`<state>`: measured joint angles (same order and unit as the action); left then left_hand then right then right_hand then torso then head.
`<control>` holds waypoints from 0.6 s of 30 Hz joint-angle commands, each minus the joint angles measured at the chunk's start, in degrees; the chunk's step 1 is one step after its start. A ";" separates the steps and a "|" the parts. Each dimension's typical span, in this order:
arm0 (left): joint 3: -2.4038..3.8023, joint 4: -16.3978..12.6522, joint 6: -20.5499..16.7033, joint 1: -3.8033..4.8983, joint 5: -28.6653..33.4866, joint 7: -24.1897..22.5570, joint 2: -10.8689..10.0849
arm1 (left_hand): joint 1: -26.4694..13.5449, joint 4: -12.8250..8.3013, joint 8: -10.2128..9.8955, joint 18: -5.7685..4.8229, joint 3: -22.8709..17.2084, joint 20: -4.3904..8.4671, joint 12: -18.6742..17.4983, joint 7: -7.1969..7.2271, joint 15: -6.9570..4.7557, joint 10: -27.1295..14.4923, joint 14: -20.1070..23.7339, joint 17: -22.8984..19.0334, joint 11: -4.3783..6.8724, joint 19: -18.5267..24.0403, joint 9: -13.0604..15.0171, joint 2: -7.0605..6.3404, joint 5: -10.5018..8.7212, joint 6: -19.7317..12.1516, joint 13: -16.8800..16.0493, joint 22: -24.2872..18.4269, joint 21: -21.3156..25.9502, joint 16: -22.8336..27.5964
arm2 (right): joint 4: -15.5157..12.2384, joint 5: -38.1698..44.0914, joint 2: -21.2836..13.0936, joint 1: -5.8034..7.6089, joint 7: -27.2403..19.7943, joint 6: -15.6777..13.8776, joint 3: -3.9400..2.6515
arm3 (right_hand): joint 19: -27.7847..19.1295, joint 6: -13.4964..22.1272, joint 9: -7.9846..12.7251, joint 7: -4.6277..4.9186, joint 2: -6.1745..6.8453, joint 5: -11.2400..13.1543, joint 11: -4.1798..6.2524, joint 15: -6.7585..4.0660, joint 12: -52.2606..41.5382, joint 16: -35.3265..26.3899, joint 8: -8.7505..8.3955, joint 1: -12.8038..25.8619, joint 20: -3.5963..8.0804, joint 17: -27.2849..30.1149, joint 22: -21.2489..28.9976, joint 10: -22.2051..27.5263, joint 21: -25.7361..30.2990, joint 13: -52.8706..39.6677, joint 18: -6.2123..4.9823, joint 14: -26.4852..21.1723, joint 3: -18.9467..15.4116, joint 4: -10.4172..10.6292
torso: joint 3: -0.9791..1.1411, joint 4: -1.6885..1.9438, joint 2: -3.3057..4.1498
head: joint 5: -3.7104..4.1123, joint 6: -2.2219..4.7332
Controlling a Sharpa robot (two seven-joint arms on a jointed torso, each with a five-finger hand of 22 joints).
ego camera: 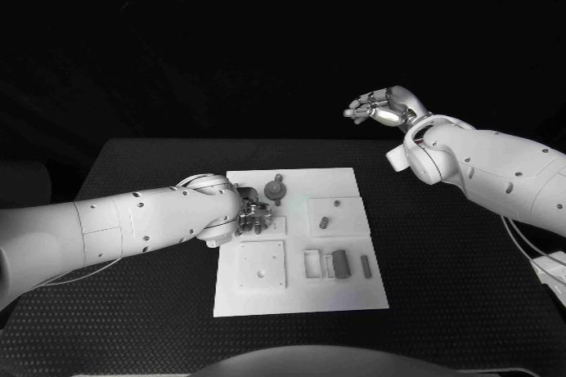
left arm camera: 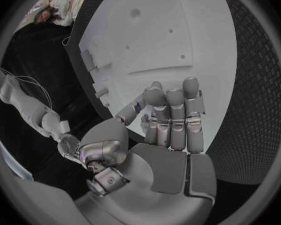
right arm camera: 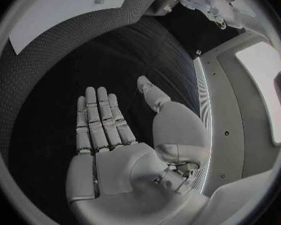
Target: Assemble the parts on the task board
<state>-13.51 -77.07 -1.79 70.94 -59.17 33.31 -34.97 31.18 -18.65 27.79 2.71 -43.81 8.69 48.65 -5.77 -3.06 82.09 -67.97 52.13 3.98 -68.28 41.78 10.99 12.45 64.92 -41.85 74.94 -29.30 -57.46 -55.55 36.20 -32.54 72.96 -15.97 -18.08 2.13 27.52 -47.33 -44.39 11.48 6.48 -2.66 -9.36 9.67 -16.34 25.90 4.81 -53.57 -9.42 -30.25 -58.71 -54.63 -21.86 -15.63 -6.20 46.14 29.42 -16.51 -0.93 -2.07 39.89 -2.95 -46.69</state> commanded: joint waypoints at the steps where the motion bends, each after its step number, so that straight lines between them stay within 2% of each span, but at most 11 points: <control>1: -0.27 -0.40 1.67 -0.39 0.97 0.51 0.22 | 0.33 2.11 -0.33 2.62 -2.35 0.19 0.24 6.93 -0.21 -1.89 0.03 -0.27 2.25 -0.03 0.12 -1.02 -1.91 6.72 0.24 1.22 -0.28 -0.19 | -0.13 -0.06 0.00 -0.01 -0.22 0.86 -0.03 | -0.46 -0.31 0.09 0.14 -0.39 0.03 0.04 0.11 0.25 -0.37 -0.33 -0.22 0.12 0.02 -0.01 -0.35 0.31 0.13 0.93 -0.41 -0.34 0.08 | -0.02 0.01 0.00 | 0.09 0.03; 4: -0.27 -0.39 1.43 -0.39 0.77 0.43 0.03 | 0.95 2.54 -0.52 2.55 -1.22 0.29 -0.15 6.78 -0.34 -1.90 0.25 -0.72 2.19 -0.03 0.20 -3.23 -4.78 6.37 0.77 1.09 -0.14 -0.09 | -0.16 -0.06 -0.06 -0.01 -0.18 0.86 -0.03 | -0.63 -0.20 0.12 0.20 -0.32 0.03 0.00 0.18 0.35 -0.48 -0.39 -0.22 0.09 0.02 -0.02 -0.30 0.42 0.24 0.98 -0.58 -0.41 0.08 | -0.02 0.01 0.00 | 0.16 0.08; 7: -0.26 -0.36 0.98 -0.39 0.35 0.48 -0.07 | 1.16 2.63 -0.69 2.46 2.10 0.38 -0.46 6.66 -0.43 -1.87 0.45 -1.10 2.12 0.03 0.31 -5.75 -6.14 6.08 1.24 1.02 0.07 -0.07 | -0.14 -0.06 -0.10 -0.01 -0.12 0.83 -0.03 | -0.88 -0.07 0.15 0.27 -0.22 0.03 -0.04 0.30 0.46 -0.64 -0.46 -0.23 0.04 0.03 -0.02 -0.24 0.58 0.36 1.08 -0.86 -0.49 0.08 | -0.02 0.01 0.00 | 0.23 0.09; 11: -0.26 -0.34 0.71 -0.39 0.13 0.48 -0.12 | 1.92 3.30 -0.87 2.40 3.75 0.48 -0.70 6.62 -0.56 -1.87 0.58 -1.45 2.10 0.06 0.35 -8.03 -7.13 5.94 1.64 0.93 0.39 -0.09 | -0.18 -0.06 -0.12 -0.02 -0.05 0.85 -0.03 | -1.28 0.08 0.19 0.35 -0.13 0.03 -0.08 0.49 0.56 -0.88 -0.52 -0.24 -0.04 0.04 -0.04 -0.24 0.82 0.50 1.23 -1.29 -0.59 0.09 | -0.02 0.01 0.01 | 0.26 0.06; 13: -0.26 -0.34 0.70 -0.39 0.07 0.46 -0.11 | 1.98 4.09 -0.97 2.36 4.47 0.54 -0.78 6.62 -0.61 -1.86 0.65 -1.64 2.10 0.06 0.35 -9.42 -8.95 5.89 1.84 0.87 0.60 -0.09 | -0.19 -0.06 -0.12 -0.02 -0.05 0.84 -0.03 | -1.55 0.15 0.21 0.38 -0.10 0.03 -0.09 0.61 0.62 -1.03 -0.54 -0.26 -0.08 0.04 -0.05 -0.25 0.97 0.59 1.33 -1.57 -0.64 0.09 | -0.03 0.01 0.01 | 0.28 0.04; 16: -0.26 -0.33 0.54 -0.39 -0.29 0.46 -0.13 | 1.87 5.15 -1.05 2.31 5.29 0.60 -0.82 6.60 -0.67 -1.84 0.69 -1.82 2.10 -0.01 0.39 -10.98 -9.45 5.87 2.03 0.84 0.81 -0.17 | -0.28 -0.06 -0.15 -0.02 -0.04 0.85 -0.03 | -1.76 0.22 0.22 0.40 -0.08 0.03 -0.10 0.71 0.66 -1.14 -0.56 -0.28 -0.12 0.04 -0.09 -0.28 1.08 0.66 1.41 -1.80 -0.69 0.10 | -0.04 0.01 0.01 | 0.33 0.03; 18: -0.26 -0.33 0.43 -0.39 -0.29 0.48 -0.16 | 1.69 5.61 -1.07 2.29 5.66 0.61 -0.83 6.59 -0.69 -1.84 0.71 -1.88 2.09 -0.03 0.42 -11.56 -9.56 5.85 2.08 0.84 0.88 -0.21 | -0.31 -0.06 -0.17 -0.02 -0.02 0.85 -0.03 | -1.87 0.26 0.23 0.42 -0.05 0.03 -0.10 0.76 0.68 -1.20 -0.57 -0.27 -0.14 0.03 -0.11 -0.29 1.13 0.70 1.45 -1.92 -0.72 0.10 | -0.05 0.02 0.02 | 0.31 0.02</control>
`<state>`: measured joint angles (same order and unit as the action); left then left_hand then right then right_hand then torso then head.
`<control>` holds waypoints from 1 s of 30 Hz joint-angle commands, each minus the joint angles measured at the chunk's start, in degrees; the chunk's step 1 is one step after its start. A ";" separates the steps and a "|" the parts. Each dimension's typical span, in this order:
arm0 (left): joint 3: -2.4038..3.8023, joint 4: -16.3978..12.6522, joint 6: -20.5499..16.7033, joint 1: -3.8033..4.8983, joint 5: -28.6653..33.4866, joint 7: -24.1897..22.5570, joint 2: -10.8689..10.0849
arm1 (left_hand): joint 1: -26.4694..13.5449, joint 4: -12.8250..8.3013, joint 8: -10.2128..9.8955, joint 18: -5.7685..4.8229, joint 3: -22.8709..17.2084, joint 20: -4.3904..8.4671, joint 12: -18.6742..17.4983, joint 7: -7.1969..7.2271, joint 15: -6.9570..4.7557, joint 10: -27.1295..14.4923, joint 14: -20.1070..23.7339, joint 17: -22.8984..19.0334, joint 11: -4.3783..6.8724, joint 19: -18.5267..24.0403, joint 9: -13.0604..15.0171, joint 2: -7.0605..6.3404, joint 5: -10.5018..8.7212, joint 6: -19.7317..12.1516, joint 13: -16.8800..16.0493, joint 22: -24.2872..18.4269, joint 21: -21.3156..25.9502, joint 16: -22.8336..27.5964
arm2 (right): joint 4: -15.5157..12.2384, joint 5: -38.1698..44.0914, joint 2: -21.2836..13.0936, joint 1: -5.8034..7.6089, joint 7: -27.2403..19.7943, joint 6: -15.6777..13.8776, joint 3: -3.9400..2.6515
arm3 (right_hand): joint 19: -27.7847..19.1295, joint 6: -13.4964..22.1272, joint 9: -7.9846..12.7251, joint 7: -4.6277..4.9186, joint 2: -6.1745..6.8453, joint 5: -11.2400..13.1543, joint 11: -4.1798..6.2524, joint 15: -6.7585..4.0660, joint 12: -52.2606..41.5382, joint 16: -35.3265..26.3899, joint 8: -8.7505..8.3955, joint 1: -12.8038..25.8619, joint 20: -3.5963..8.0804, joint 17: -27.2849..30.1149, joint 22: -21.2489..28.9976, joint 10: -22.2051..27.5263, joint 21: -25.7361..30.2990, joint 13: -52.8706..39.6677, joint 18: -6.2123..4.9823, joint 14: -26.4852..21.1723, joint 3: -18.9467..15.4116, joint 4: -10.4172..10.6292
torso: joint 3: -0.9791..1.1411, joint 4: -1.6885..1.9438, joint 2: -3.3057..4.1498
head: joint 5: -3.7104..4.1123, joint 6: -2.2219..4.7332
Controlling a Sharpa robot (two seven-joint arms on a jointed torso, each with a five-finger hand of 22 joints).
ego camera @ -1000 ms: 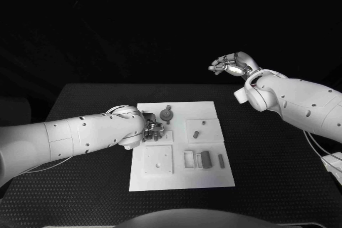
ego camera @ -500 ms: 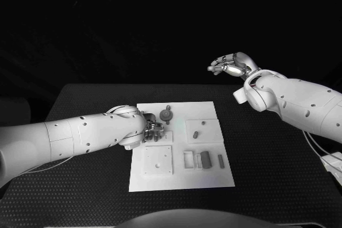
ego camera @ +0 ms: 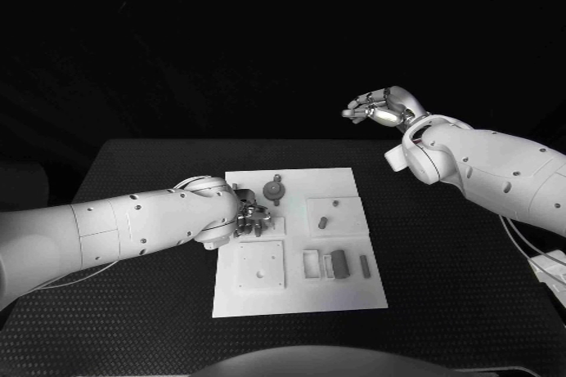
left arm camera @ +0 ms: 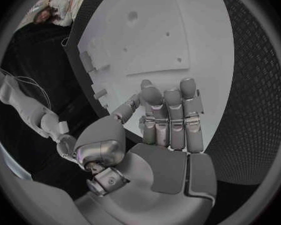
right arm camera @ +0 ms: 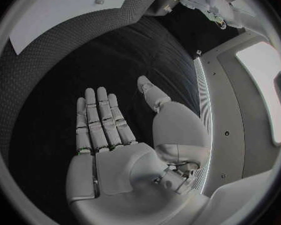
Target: Assemble the parts on the task board
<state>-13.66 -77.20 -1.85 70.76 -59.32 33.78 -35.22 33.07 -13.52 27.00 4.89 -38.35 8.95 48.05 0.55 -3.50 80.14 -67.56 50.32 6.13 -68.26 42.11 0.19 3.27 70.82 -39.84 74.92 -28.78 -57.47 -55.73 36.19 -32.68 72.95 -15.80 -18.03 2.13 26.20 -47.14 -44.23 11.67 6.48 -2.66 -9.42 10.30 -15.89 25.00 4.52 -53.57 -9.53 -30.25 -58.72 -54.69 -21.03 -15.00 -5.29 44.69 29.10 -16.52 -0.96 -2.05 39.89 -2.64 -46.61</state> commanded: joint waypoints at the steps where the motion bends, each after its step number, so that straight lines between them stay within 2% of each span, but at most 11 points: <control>1: -0.11 -0.20 0.51 -0.21 -0.14 0.02 0.08 | -0.23 0.61 -0.30 0.11 0.29 0.35 -0.23 0.27 -0.26 0.11 0.32 -0.09 -0.06 -0.06 0.10 -0.92 -0.38 -0.07 0.10 0.85 0.39 -0.21 | -0.14 -0.05 -0.03 -0.01 -0.19 0.81 -0.03 | -0.60 0.08 0.07 0.23 -0.04 0.03 -0.04 0.16 0.24 -0.33 -0.28 -0.28 -0.04 0.03 -0.10 -0.24 0.33 0.09 0.56 -0.53 -0.41 0.10 | 0.00 0.01 0.02 | 0.01 -0.05; 10: -0.10 -0.22 0.29 -0.21 -0.19 -0.16 -0.07 | -0.69 2.04 -0.31 0.12 1.02 0.42 -0.23 0.24 -0.34 0.07 0.45 -0.20 -0.06 -0.12 0.27 -2.54 -0.50 -0.19 0.21 0.85 0.60 -0.33 | -0.16 -0.05 -0.07 -0.04 -0.16 0.89 -0.03 | -0.96 0.18 0.09 0.26 -0.02 0.03 -0.04 0.32 0.30 -0.52 -0.29 -0.31 -0.09 0.00 -0.19 -0.31 0.49 0.22 0.71 -0.92 -0.49 0.10 | 0.00 -0.01 0.00 | 0.02 -0.12; 16: -0.07 -0.64 -0.26 -0.20 -0.44 -0.55 -0.76 | -1.05 3.20 -0.30 0.12 1.45 0.46 -0.21 0.23 -0.39 0.02 0.56 -0.26 -0.06 -0.13 0.44 -4.42 -0.51 -0.30 0.27 0.88 0.76 -0.45 | -0.13 -0.05 -0.21 -0.12 -0.15 0.85 -0.03 | -1.16 0.20 0.10 0.28 -0.01 0.03 -0.04 0.43 0.34 -0.65 -0.28 -0.33 -0.12 -0.01 -0.27 -0.35 0.58 0.30 0.79 -1.18 -0.55 0.11 | -0.03 0.02 -0.01 | 0.14 -0.04; 17: -0.06 -0.82 -0.33 -0.19 -0.44 -0.61 -0.96 | -1.47 3.20 -0.29 0.06 2.17 0.42 -0.19 0.19 -0.38 0.01 0.59 -0.26 -0.09 -0.12 0.50 -4.62 -0.51 -0.35 0.26 0.92 0.77 -0.50 | -0.13 -0.05 -0.23 -0.14 -0.14 0.86 -0.03 | -1.19 0.21 0.10 0.28 -0.01 0.03 -0.04 0.45 0.34 -0.67 -0.28 -0.32 -0.12 -0.02 -0.28 -0.35 0.59 0.31 0.80 -1.22 -0.55 0.11 | -0.01 0.02 -0.01 | 0.13 -0.03; 19: -0.04 -1.13 -0.47 -0.17 -0.44 -0.75 -1.32 | -1.73 2.46 -0.27 0.10 3.86 0.48 -0.15 0.20 -0.41 -0.09 0.73 -0.27 -0.08 0.01 0.66 -4.20 -0.50 -0.49 0.26 1.01 0.83 -0.59 | -0.12 -0.05 -0.26 -0.17 -0.15 0.87 -0.03 | -1.22 0.22 0.10 0.28 0.00 0.03 -0.04 0.47 0.35 -0.69 -0.28 -0.32 -0.13 -0.02 -0.29 -0.36 0.60 0.32 0.81 -1.26 -0.57 0.11 | 0.00 0.02 -0.02 | 0.14 -0.02; 21: -0.02 -1.46 -0.49 -0.12 -0.44 -0.81 -1.68 | -1.88 2.22 -0.28 0.10 4.48 0.49 -0.14 0.20 -0.43 -0.13 0.78 -0.29 -0.07 0.06 0.70 -4.57 -0.51 -0.54 0.27 1.01 0.89 -0.62 | -0.12 -0.05 -0.33 -0.19 -0.13 0.85 -0.02 | -1.25 0.23 0.10 0.28 0.00 0.03 -0.04 0.48 0.35 -0.71 -0.28 -0.32 -0.13 -0.02 -0.30 -0.37 0.61 0.33 0.82 -1.30 -0.58 0.11 | 0.02 0.02 -0.03 | 0.10 0.01; 28: 0.08 -2.80 0.08 0.77 0.75 -1.25 -2.93 | -1.86 1.83 -0.52 0.15 5.41 0.55 -0.30 0.11 -0.52 -0.51 1.16 -0.42 -0.08 0.29 0.73 -6.14 -0.50 -0.97 0.38 0.94 1.17 -0.52 | -0.02 -0.05 -0.45 -0.33 -0.14 0.86 -0.02 | -1.38 0.26 0.11 0.29 0.02 0.03 -0.04 0.56 0.38 -0.79 -0.28 -0.31 -0.15 -0.03 -0.36 -0.39 0.65 0.39 0.88 -1.47 -0.63 0.12 | -0.02 0.04 -0.03 | 0.12 0.31; 30: 0.34 -3.67 1.73 1.21 0.75 -0.85 -3.71 | -1.48 1.69 -0.90 0.05 5.42 0.49 -0.65 -0.16 -0.55 -1.16 1.75 -0.60 -0.22 0.70 0.64 -6.45 -0.50 -1.62 0.54 0.84 1.52 -0.20 | 0.12 -0.05 -0.48 -0.41 -0.16 0.87 -0.02 | -1.40 0.26 0.11 0.29 0.03 0.03 -0.04 0.57 0.38 -0.80 -0.28 -0.29 -0.15 -0.04 -0.38 -0.39 0.66 0.40 0.89 -1.49 -0.64 0.13 | -0.02 0.04 -0.03 | 0.11 0.41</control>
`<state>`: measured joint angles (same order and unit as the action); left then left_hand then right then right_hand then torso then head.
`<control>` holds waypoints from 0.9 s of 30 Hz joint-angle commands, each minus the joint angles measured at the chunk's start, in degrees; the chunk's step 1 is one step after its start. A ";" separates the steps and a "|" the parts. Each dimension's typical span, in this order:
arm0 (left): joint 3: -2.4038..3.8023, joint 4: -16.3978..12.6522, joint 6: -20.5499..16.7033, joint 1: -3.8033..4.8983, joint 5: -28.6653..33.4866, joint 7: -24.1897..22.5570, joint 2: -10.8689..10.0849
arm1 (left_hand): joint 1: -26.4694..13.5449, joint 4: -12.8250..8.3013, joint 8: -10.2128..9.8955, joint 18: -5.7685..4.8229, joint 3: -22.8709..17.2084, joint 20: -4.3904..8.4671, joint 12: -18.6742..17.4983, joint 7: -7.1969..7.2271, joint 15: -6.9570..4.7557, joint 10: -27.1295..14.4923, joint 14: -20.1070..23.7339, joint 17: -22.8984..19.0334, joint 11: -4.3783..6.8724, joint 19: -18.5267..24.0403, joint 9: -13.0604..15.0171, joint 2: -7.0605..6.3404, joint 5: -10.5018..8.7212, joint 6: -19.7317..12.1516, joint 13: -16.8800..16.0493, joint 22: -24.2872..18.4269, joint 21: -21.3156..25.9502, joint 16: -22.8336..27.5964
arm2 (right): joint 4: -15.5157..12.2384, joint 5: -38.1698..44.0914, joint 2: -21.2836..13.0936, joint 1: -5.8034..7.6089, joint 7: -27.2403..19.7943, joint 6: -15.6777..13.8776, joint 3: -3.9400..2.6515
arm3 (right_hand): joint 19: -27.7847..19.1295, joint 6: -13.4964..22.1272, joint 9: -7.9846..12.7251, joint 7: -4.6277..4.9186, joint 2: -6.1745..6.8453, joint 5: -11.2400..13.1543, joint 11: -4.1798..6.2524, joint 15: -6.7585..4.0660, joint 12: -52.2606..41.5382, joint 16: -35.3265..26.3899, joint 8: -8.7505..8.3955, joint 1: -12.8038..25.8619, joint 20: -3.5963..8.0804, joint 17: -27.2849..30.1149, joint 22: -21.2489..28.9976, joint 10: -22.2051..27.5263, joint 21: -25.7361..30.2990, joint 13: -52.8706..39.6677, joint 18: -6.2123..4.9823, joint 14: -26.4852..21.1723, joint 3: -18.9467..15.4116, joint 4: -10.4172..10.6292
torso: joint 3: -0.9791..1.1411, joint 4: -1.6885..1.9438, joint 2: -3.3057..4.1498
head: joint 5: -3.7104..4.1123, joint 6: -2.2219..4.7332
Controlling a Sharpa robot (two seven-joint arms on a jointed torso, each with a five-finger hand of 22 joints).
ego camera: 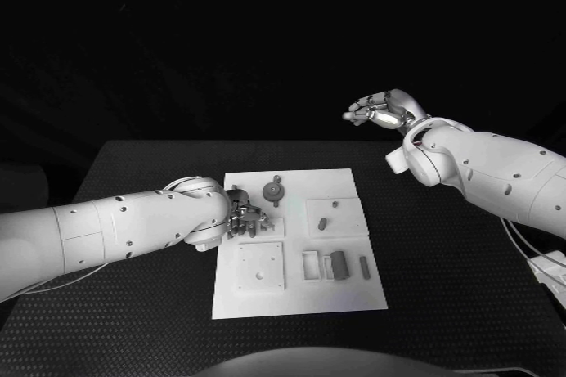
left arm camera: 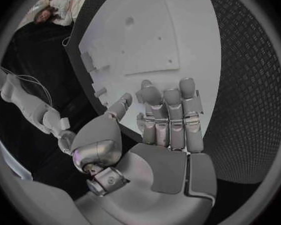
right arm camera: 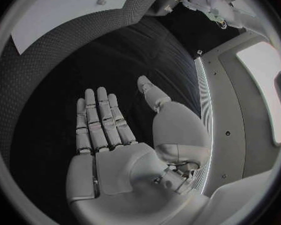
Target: Assemble the parts on the task board
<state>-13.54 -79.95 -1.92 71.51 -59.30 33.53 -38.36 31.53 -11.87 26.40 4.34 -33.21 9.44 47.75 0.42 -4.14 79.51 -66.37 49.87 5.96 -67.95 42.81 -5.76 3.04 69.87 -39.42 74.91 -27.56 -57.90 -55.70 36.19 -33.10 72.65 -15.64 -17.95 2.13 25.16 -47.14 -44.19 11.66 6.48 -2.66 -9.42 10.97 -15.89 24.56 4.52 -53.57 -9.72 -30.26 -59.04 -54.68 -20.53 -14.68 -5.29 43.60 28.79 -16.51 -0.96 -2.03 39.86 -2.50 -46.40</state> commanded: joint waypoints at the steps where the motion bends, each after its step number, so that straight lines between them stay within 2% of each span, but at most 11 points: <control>1: 0.28 -1.32 2.26 0.78 0.94 -0.58 -0.98 | 0.60 -0.21 -0.92 0.47 0.02 -0.12 -1.03 -0.40 0.15 -1.41 1.29 -0.43 -0.26 1.02 -0.31 0.00 -0.25 -1.58 0.44 0.70 0.77 0.78 | 0.17 -0.05 -0.08 -0.14 -0.33 0.78 -0.02 | -0.38 0.26 0.06 0.30 0.03 0.03 -0.04 -0.10 0.39 -0.36 -0.28 -0.28 0.05 -0.04 -0.06 -0.40 0.16 0.09 0.89 -0.40 -0.33 0.13 | -0.02 0.01 -0.01 | -0.03 0.26; 3: 0.62 -1.73 1.66 1.41 1.53 -0.51 -1.45 | 1.37 -0.84 -2.19 0.03 -0.04 -0.49 -2.51 -1.16 0.47 -2.91 2.60 -1.15 -0.82 2.29 -0.85 1.33 -0.26 -3.03 1.19 0.36 1.78 2.00 | 0.36 -0.05 -0.11 -0.21 -0.35 0.78 -0.02 | -0.39 0.27 0.06 0.30 0.04 0.03 -0.04 -0.09 0.39 -0.37 -0.28 -0.26 0.04 -0.04 -0.07 -0.40 0.17 0.10 0.90 -0.42 -0.35 0.14 | -0.03 0.00 -0.02 | 0.00 0.33; 5: 1.83 -2.01 1.27 1.72 2.39 -0.39 -2.00 | 1.95 -1.37 -3.42 -0.27 0.08 -0.67 -4.08 -1.84 0.66 -4.16 3.56 -1.94 -1.37 3.09 -1.40 1.73 -0.26 -4.37 2.06 0.06 2.58 3.08 | 0.67 -0.06 -0.12 -0.32 -0.35 0.79 -0.02 | -0.40 0.27 0.06 0.30 0.04 0.03 -0.04 -0.08 0.39 -0.38 -0.28 -0.25 0.04 -0.05 -0.08 -0.41 0.17 0.10 0.90 -0.43 -0.36 0.14 | -0.02 0.02 -0.04 | 0.01 0.38; 7: 2.06 -2.36 -0.56 2.83 4.07 -0.65 -2.73 | 3.04 -2.30 -4.21 -0.53 0.25 -0.80 -5.02 -2.24 0.85 -4.60 4.01 -2.51 -1.71 3.48 -1.73 2.00 -0.25 -5.02 2.66 -0.13 3.16 3.65 | 0.82 -0.08 -0.12 -0.38 -0.36 0.78 -0.02 | -0.40 0.26 0.06 0.30 0.02 0.03 -0.04 -0.08 0.40 -0.38 -0.27 -0.24 0.04 -0.05 -0.09 -0.41 0.17 0.11 0.90 -0.44 -0.36 0.15 | 0.01 0.02 -0.04 | -0.06 0.60; 10: 2.12 -2.36 -1.87 4.13 5.73 -0.91 -3.42 | 6.11 -4.08 -6.70 -1.11 -0.31 -1.29 -6.90 -4.01 1.38 -6.71 6.04 -3.61 -3.32 5.15 -2.59 2.17 -0.20 -9.18 3.62 -0.86 4.84 5.18 | 0.92 -0.10 -0.14 -0.48 -0.35 0.85 -0.02 | -0.41 0.26 0.06 0.30 0.01 0.03 -0.04 -0.07 0.40 -0.38 -0.27 -0.24 0.04 -0.06 -0.10 -0.42 0.17 0.12 0.90 -0.44 -0.36 0.16 | -0.05 0.02 -0.01 | -0.07 1.02; 14: 2.13 -1.35 -2.57 5.26 6.55 -1.47 -3.54 | 9.17 -4.18 -8.71 -1.90 -0.22 -2.30 -9.34 -5.77 2.69 -9.48 8.86 -5.10 -5.07 7.57 -3.43 1.47 -0.21 -12.52 4.89 -1.98 7.29 6.97 | 0.94 -0.12 -0.16 -0.55 -0.33 0.94 -0.02 | -0.41 0.26 0.06 0.29 -0.01 0.03 -0.04 -0.07 0.40 -0.37 -0.26 -0.24 0.05 -0.07 -0.11 -0.42 0.17 0.13 0.90 -0.44 -0.36 0.16 | -0.01 0.02 0.04 | -0.20 1.48; 17: 2.21 0.44 -2.68 5.80 7.05 -2.43 -3.15 | 10.73 -3.81 -9.50 -2.08 0.00 -3.08 -10.86 -6.42 3.55 -10.87 10.48 -6.05 -5.76 8.92 -3.89 0.87 -0.18 -13.82 5.76 -2.61 8.74 7.85 | 1.02 -0.12 -0.15 -0.61 -0.33 0.98 -0.02 | -0.41 0.26 0.06 0.29 -0.02 0.03 -0.04 -0.06 0.40 -0.37 -0.26 -0.24 0.05 -0.08 -0.12 -0.43 0.17 0.14 0.90 -0.44 -0.36 0.16 | -0.05 -0.02 0.06 | -0.36 1.86; 19: 2.33 2.32 -1.14 6.06 7.07 -4.08 -2.76 | 11.22 -3.65 -9.99 -2.18 0.16 -3.58 -12.01 -6.80 4.10 -12.04 11.75 -6.68 -6.19 9.92 -4.20 0.57 -0.18 -14.63 6.40 -2.99 9.65 8.57 | 1.11 -0.12 -0.19 -0.64 -0.32 1.01 -0.02 | -0.41 0.26 0.06 0.29 -0.03 0.03 -0.04 -0.06 0.41 -0.37 -0.26 -0.24 0.05 -0.08 -0.13 -0.43 0.16 0.14 0.90 -0.44 -0.36 0.16 | -0.07 -0.02 0.07 | -0.48 2.13; 21: 2.46 3.82 -0.50 6.31 5.54 -5.23 -2.31 | 11.28 -3.26 -10.50 -2.32 0.27 -4.34 -14.01 -6.72 4.93 -13.82 13.47 -7.67 -6.55 11.42 -4.63 0.01 -0.18 -15.38 7.57 -3.59 10.95 9.87 | 1.28 -0.12 -0.21 -0.67 -0.33 1.03 -0.02 | -0.41 0.26 0.06 0.29 -0.03 0.03 -0.04 -0.06 0.41 -0.37 -0.26 -0.24 0.06 -0.08 -0.14 -0.44 0.16 0.15 0.90 -0.44 -0.36 0.16 | -0.08 -0.02 0.09 | -0.56 2.36; 23: 2.54 5.49 -0.67 6.61 3.83 -6.46 -1.79 | 10.83 -2.10 -11.99 -2.15 0.22 -5.36 -17.41 -6.36 5.95 -15.33 14.71 -9.15 -7.55 12.66 -5.67 -0.87 -0.24 -17.53 9.74 -4.70 12.68 11.76 | 1.54 -0.12 -0.19 -0.74 -0.33 1.08 -0.02 | -0.41 0.26 0.06 0.29 -0.03 0.03 -0.04 -0.06 0.41 -0.37 -0.26 -0.24 0.06 -0.09 -0.14 -0.44 0.16 0.15 0.90 -0.44 -0.36 0.16 | -0.05 -0.06 0.09 | -0.75 2.66; 27: 2.71 9.18 -1.70 7.11 3.25 -7.23 -0.37 | 11.23 -0.61 -12.31 -1.52 0.08 -5.94 -21.36 -6.72 6.32 -14.73 13.81 -10.55 -8.35 11.91 -6.47 -2.00 -0.25 -17.60 12.42 -5.83 13.91 12.95 | 1.74 -0.12 -0.28 -0.81 -0.35 1.06 -0.02 | -0.40 0.26 0.06 0.29 -0.04 0.03 -0.04 -0.05 0.41 -0.36 -0.25 -0.22 0.06 -0.10 -0.16 -0.44 0.16 0.16 0.90 -0.44 -0.37 0.17 | -0.05 -0.07 0.09 | -1.08 3.06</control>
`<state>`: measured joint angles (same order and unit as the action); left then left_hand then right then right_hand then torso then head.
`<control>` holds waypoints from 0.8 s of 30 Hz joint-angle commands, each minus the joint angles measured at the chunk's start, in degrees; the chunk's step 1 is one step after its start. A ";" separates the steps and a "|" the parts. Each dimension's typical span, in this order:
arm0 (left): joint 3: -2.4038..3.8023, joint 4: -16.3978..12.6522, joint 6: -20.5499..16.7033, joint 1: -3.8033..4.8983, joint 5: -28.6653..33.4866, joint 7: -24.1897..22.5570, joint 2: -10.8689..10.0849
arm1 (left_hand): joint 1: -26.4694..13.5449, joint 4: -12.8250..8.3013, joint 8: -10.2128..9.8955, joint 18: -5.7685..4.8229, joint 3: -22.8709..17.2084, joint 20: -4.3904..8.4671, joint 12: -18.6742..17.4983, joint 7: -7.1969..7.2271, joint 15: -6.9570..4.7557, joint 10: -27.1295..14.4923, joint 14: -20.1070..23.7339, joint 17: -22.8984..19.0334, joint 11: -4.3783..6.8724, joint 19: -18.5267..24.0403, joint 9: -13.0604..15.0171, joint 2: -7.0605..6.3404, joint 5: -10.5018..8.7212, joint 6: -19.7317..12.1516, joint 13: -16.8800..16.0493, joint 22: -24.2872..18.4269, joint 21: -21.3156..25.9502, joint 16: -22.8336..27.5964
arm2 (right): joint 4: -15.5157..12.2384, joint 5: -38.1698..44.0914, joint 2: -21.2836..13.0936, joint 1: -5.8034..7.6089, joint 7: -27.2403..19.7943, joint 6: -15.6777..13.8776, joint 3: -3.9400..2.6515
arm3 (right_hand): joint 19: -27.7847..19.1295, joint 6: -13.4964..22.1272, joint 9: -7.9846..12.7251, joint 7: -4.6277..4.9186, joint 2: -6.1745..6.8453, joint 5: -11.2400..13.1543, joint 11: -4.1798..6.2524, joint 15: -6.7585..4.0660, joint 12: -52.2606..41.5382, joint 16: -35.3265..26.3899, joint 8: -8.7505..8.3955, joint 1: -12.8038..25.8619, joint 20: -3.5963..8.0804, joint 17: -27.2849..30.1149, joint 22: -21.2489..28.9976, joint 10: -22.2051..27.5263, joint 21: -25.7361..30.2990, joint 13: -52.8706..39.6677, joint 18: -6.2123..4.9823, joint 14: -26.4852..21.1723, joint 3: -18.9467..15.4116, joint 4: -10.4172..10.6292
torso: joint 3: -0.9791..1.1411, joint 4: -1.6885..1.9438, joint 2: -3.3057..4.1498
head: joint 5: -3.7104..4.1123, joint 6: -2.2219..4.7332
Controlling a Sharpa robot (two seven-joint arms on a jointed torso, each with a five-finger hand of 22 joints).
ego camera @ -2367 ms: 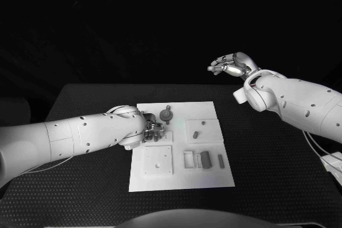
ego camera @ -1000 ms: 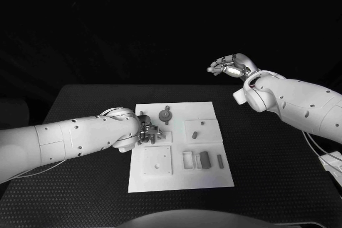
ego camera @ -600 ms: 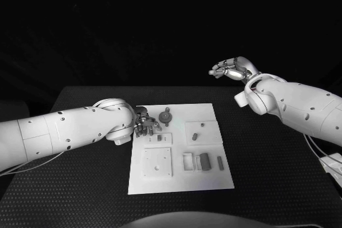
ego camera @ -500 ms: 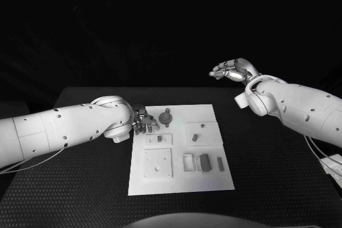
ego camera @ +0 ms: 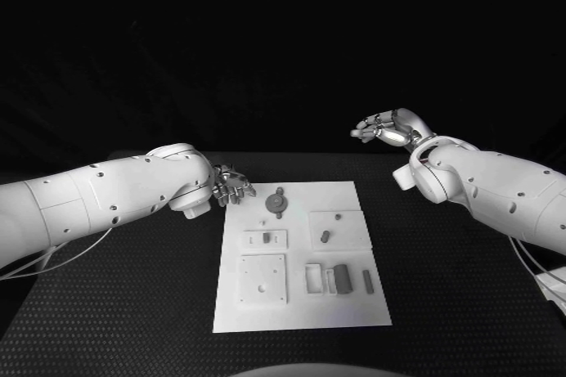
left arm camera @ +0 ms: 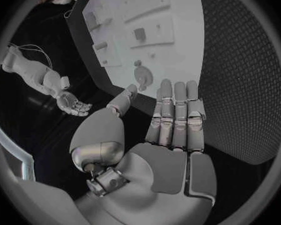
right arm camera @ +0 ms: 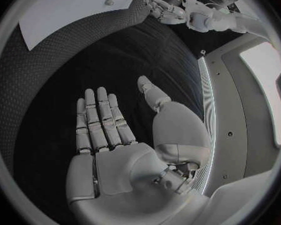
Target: Assemble the parts on the task board
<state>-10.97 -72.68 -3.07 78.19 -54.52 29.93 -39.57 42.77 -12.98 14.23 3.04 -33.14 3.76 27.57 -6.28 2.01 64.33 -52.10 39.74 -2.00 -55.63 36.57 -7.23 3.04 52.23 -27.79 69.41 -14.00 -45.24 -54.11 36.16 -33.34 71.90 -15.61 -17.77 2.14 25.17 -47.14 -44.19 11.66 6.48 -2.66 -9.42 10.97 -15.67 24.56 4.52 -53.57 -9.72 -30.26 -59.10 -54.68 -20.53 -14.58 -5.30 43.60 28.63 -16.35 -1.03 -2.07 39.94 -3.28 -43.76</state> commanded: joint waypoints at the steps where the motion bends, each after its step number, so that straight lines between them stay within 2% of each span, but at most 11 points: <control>1: 0.15 2.98 -1.04 0.54 -1.56 -3.74 1.26 | 0.16 0.71 0.06 -0.15 0.07 -0.27 -1.70 -0.17 0.17 0.81 -0.70 -0.58 -0.39 -0.64 -0.27 -0.46 -0.24 0.47 1.16 -0.45 0.49 0.38 | 0.15 -0.09 -0.05 -0.06 -0.38 0.86 -0.03 | -0.41 0.26 0.07 0.29 -0.05 0.03 -0.04 -0.05 0.20 -0.37 -0.25 -0.22 0.06 -0.10 -0.11 -0.45 0.16 0.06 0.91 -0.43 -0.21 0.01 | 0.02 -0.02 0.00 | -0.33 0.50; 7: 0.41 10.05 1.72 0.82 -2.19 -3.87 4.07 | -1.53 3.52 1.82 0.09 0.98 0.06 -3.12 -0.59 -0.33 3.75 -2.30 -0.85 0.26 -2.15 -0.29 2.27 -0.21 4.71 2.15 -0.62 0.66 -0.03 | 0.05 -0.09 -0.06 -0.10 -0.33 0.92 -0.03 | -0.39 0.26 0.07 0.29 -0.07 0.03 -0.04 -0.05 0.20 -0.35 -0.25 -0.20 0.06 -0.12 -0.13 -0.46 0.14 0.08 0.91 -0.42 -0.21 0.01 | 0.01 0.00 0.04 | -0.39 0.95; 12: 0.41 15.30 2.87 0.78 -3.13 -3.81 6.86 | -1.59 3.72 1.41 0.04 1.24 0.18 -4.14 -0.71 -0.39 4.32 -2.26 -0.95 0.26 -2.22 -0.83 2.46 -0.21 4.68 2.59 -0.58 0.88 -0.01 | -0.15 -0.09 0.00 -0.12 -0.34 0.93 -0.03 | -0.38 0.27 0.07 0.29 -0.08 0.03 -0.04 -0.05 0.21 -0.34 -0.25 -0.20 0.07 -0.14 -0.15 -0.46 0.14 0.09 0.90 -0.41 -0.22 0.01 | 0.01 -0.09 0.06 | -0.66 0.96; 17: 0.35 18.91 4.26 0.57 -4.24 -3.87 8.93 | -1.20 3.37 1.14 0.00 1.44 0.23 -4.66 -0.82 -0.40 4.71 -2.24 -0.99 0.25 -2.28 -1.16 1.83 -0.21 4.55 2.75 -0.49 0.99 -0.05 | -0.33 -0.09 -0.02 -0.13 -0.32 0.98 -0.03 | -0.37 0.27 0.07 0.29 -0.09 0.03 -0.04 -0.05 0.22 -0.34 -0.25 -0.19 0.07 -0.15 -0.17 -0.47 0.13 0.11 0.90 -0.41 -0.22 0.01 | 0.00 -0.09 0.08 | -0.74 0.82; 24: 0.32 23.12 7.00 -0.71 -5.74 -4.19 11.27 | -1.28 3.47 1.09 -0.04 1.65 0.24 -4.98 -0.83 -0.41 5.03 -2.26 -1.00 0.27 -2.37 -1.34 1.30 -0.22 4.66 2.80 -0.42 1.06 -0.11 | -0.49 -0.09 -0.04 -0.13 -0.31 0.95 -0.03 | -0.37 0.28 0.07 0.30 -0.10 0.03 -0.04 -0.05 0.23 -0.34 -0.25 -0.17 0.08 -0.17 -0.19 -0.47 0.13 0.13 0.90 -0.41 -0.23 0.01 | 0.02 -0.04 0.04 | -0.72 0.56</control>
<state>-10.67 -49.89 0.84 77.60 -58.35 26.82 -28.71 41.39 -9.58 15.62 2.99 -31.73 3.89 22.87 -6.94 1.64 68.90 -54.05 38.81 -1.64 -57.55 35.30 -5.50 3.04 56.79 -25.05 68.92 -13.32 -45.02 -54.45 36.15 -33.39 71.78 -15.58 -17.64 2.13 25.17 -47.14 -44.20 11.66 6.48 -2.66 -9.42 10.96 -15.68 24.56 4.52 -53.57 -9.72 -30.36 -59.21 -54.68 -20.53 -14.53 -5.30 43.61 28.63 -16.35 -1.00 -2.14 39.99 -4.02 -43.10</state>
